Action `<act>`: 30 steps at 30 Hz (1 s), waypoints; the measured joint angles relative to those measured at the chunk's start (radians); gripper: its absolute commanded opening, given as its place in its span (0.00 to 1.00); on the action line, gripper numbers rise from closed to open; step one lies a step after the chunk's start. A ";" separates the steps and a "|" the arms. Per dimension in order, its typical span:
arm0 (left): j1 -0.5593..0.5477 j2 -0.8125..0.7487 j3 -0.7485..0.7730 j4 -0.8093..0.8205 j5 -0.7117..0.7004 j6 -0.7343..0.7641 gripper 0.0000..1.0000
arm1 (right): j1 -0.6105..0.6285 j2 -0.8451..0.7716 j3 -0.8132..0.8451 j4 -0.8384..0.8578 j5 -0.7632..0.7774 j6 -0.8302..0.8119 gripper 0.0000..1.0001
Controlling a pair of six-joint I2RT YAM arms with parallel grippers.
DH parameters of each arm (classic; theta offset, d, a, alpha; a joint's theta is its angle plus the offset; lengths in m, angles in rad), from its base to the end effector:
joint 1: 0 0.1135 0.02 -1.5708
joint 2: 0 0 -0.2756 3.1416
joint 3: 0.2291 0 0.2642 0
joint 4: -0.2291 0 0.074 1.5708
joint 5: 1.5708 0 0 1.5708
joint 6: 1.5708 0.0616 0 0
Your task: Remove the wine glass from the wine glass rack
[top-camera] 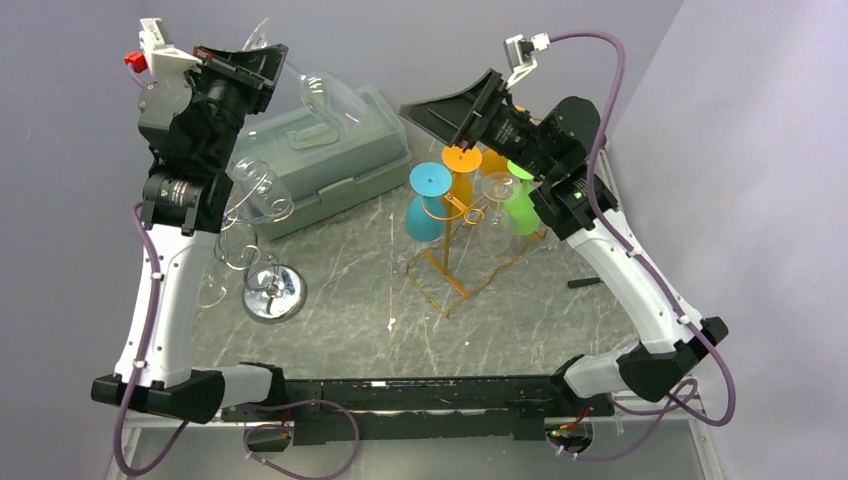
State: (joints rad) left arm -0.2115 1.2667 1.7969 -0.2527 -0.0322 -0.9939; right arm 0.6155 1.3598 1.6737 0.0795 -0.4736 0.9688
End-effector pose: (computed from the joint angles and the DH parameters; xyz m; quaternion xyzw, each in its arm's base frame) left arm 0.2541 -0.0525 0.5955 -0.2416 0.5520 -0.4444 0.6629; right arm 0.2348 0.2005 0.5689 -0.0972 0.5657 0.6670 0.4751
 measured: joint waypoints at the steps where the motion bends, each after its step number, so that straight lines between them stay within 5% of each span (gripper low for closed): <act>1: 0.023 0.000 -0.025 0.011 0.026 -0.033 0.00 | 0.001 0.008 0.000 0.003 0.000 0.002 0.76; 13: 0.086 -0.006 -0.136 0.142 0.150 -0.237 0.00 | 0.060 0.112 0.005 -0.005 0.032 0.003 0.72; 30: 0.086 -0.058 -0.238 0.241 0.151 -0.316 0.00 | 0.138 0.217 0.102 0.004 0.108 0.027 0.49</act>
State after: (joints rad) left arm -0.1253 1.2091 1.5589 -0.0120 0.1192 -1.3102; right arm 0.7540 1.5768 1.7756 0.0837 -0.3653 0.9962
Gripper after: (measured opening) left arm 0.052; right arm 0.534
